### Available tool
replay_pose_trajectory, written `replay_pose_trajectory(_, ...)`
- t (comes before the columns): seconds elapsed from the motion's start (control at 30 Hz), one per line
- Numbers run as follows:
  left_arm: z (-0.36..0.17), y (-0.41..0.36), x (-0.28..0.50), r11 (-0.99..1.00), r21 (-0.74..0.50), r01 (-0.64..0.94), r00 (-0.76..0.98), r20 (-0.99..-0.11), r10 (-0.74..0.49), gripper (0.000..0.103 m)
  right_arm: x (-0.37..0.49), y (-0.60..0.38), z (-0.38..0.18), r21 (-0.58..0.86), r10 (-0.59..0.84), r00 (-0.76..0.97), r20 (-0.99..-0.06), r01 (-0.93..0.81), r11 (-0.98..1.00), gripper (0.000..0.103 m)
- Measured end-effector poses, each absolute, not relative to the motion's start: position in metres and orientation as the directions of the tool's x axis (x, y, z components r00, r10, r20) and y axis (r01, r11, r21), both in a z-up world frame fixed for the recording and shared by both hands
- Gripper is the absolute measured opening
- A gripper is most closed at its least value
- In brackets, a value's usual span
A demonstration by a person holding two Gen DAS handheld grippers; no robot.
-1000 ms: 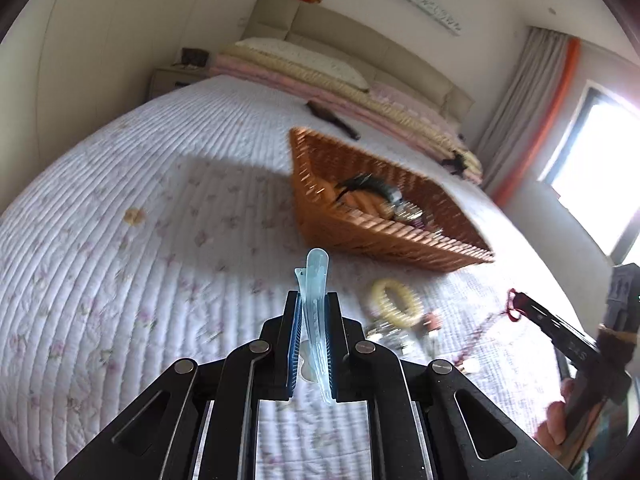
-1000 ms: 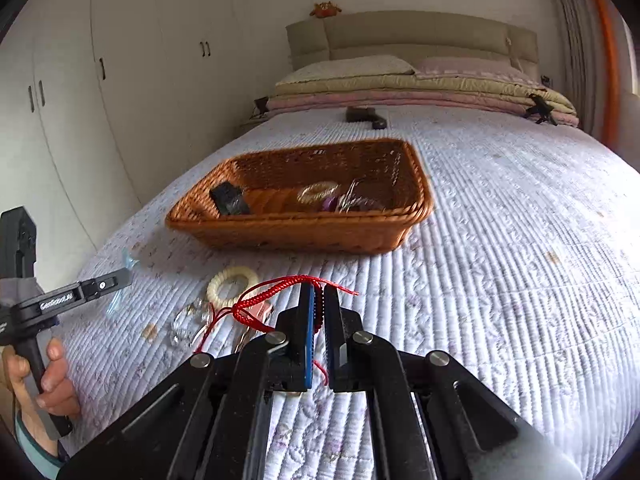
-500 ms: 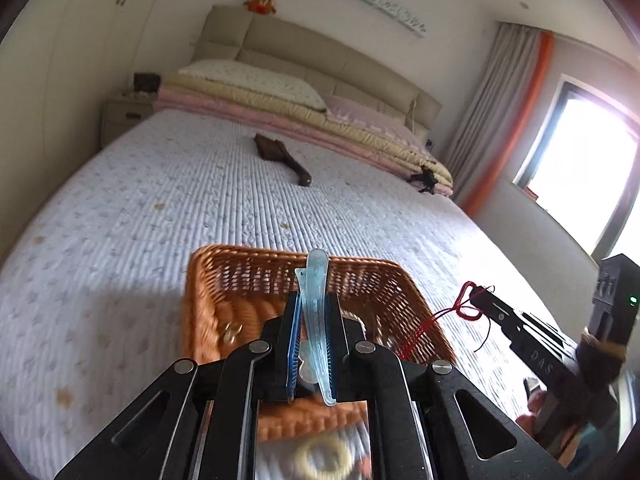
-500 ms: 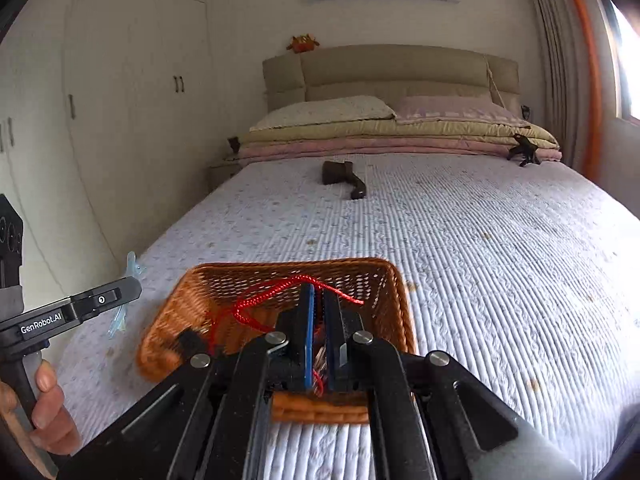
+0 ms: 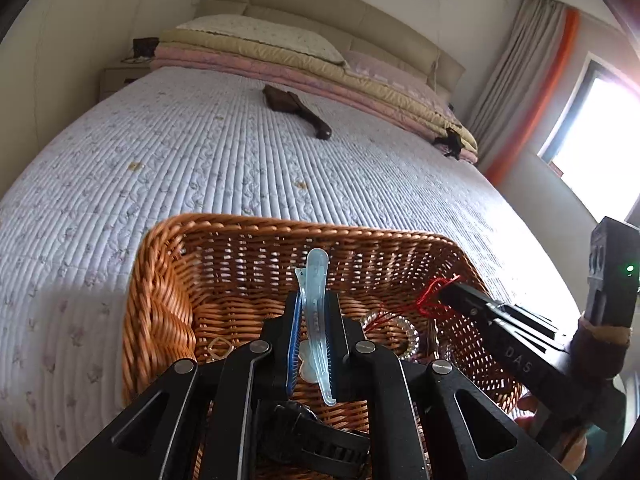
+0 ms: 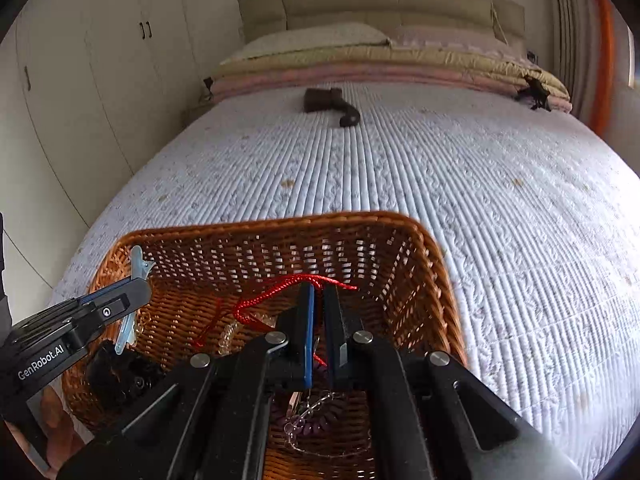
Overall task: Organize jewelry
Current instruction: 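Carry the blue clip and red cord into the basket and open both tools, then withdraw both open tools from the basket toward the remaining jewelry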
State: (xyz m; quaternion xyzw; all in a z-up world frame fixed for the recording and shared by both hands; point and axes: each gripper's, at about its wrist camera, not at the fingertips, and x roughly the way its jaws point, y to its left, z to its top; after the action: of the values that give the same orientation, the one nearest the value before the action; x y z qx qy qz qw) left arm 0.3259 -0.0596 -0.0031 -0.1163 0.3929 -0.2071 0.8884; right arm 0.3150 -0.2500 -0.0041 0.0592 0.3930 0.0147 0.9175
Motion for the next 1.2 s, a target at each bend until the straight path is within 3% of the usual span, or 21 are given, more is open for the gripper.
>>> replay_pose_trajectory(0.23,-0.003,-0.063,0.322,0.905,-0.329,0.271,0.62,-0.659,-0.426,0.011,0.315,-0.252,-0.017,0.139,0.084,0.664,-0.743,0.03,0.99,0.005)
replay_pose_trajectory(0.33,-0.003,-0.063,0.32,0.903,-0.338,0.265,0.614,-0.663,-0.428,0.013,0.311,-0.254,-0.016,0.161,0.108,0.656,-0.747,0.02,0.987,0.01)
replay_pose_trajectory(0.4,-0.001,-0.062,0.319,0.896,-0.35,0.275,0.61,-0.656,-0.444,0.023,0.307,-0.255,-0.015,0.17,0.116,0.657,-0.744,0.018,0.985,0.036)
replay_pose_trajectory(0.43,0.0,-0.061,0.317,0.897,-0.348,0.273,0.617,-0.652,-0.44,0.03,0.303,-0.255,-0.012,0.167,0.116,0.668,-0.735,0.013,0.986,0.039)
replay_pose_trajectory(0.47,0.003,-0.06,0.315,0.9,-0.343,0.268,0.63,-0.645,-0.433,0.042,0.3,-0.254,-0.01,0.159,0.111,0.676,-0.729,0.01,0.987,0.039)
replay_pose_trajectory(0.5,0.005,-0.06,0.312,0.904,-0.339,0.262,0.645,-0.635,-0.425,0.044,0.298,-0.253,-0.009,0.15,0.105,0.683,-0.722,0.007,0.989,0.039)
replay_pose_trajectory(0.87,0.053,-0.046,0.255,0.903,-0.315,0.294,0.748,-0.513,-0.422,0.045,0.231,-0.249,0.022,0.112,0.083,0.776,-0.626,-0.016,0.994,0.039)
replay_pose_trajectory(1.07,0.072,-0.035,0.185,0.928,-0.236,0.29,0.812,-0.452,-0.369,0.045,0.164,-0.243,0.038,0.107,0.085,0.822,-0.563,-0.029,0.994,0.039)
replay_pose_trajectory(1.2,0.081,-0.023,0.141,0.921,-0.252,0.296,0.815,-0.436,-0.381,0.045,0.125,-0.236,0.049,0.104,0.091,0.848,-0.522,-0.043,0.994,0.039)
